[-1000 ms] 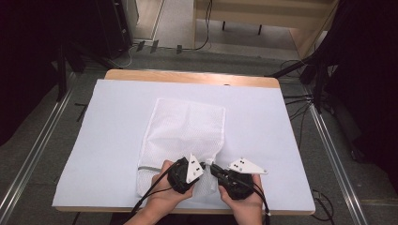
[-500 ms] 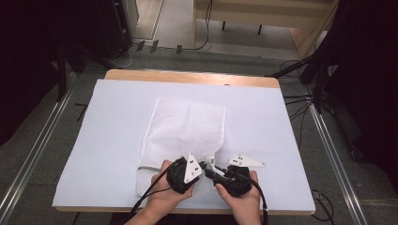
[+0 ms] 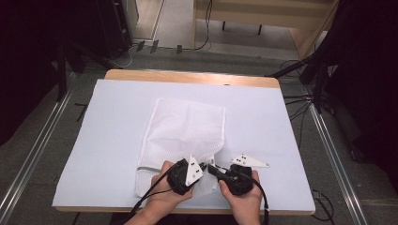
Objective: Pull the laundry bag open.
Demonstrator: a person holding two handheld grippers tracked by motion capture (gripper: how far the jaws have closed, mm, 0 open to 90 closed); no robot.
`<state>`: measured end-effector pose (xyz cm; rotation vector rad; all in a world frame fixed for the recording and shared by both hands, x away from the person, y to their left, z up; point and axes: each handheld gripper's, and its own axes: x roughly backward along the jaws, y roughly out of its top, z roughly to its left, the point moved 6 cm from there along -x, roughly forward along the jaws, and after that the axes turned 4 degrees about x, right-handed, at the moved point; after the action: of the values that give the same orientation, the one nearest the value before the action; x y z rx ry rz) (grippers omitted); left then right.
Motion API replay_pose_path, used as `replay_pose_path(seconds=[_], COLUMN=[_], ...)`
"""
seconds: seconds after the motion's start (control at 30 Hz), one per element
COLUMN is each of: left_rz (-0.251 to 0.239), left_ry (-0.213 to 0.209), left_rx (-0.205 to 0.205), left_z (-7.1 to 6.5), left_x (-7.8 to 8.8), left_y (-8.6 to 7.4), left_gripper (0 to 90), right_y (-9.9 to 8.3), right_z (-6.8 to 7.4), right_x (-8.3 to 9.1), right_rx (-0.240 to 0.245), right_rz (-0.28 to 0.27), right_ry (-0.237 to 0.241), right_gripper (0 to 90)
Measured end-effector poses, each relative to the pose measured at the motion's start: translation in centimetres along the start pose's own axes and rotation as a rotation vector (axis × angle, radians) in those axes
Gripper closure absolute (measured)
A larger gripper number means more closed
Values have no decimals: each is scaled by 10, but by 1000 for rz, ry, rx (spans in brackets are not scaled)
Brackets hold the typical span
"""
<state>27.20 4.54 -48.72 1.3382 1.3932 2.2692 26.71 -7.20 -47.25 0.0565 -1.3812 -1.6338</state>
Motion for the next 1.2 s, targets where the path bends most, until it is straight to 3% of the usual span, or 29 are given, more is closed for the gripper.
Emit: replay_pose_path(seconds=[0.13, 0.33, 0.63, 0.87, 1.2], left_rz=[3, 22, 17, 54, 84], left_ry=[1, 10, -2, -7, 9], left_rx=[-16, -49, -39, -19, 1], left_z=[0, 1, 4, 12, 29], left_x=[0, 1, 6, 6, 17], left_y=[-1, -5, -10, -24, -43], left_gripper=[887, 887, 887, 889, 888], right_y=[-1, -1, -1, 1, 1], right_z=[3, 1, -2, -7, -12], right_x=[1, 3, 2, 6, 8], right_rx=[18, 16, 37, 30, 30], right_rz=[-2, -15, -10, -27, -22], right_ry=[-41, -65, -95, -104, -119], right_gripper=[900, 900, 900, 900, 900])
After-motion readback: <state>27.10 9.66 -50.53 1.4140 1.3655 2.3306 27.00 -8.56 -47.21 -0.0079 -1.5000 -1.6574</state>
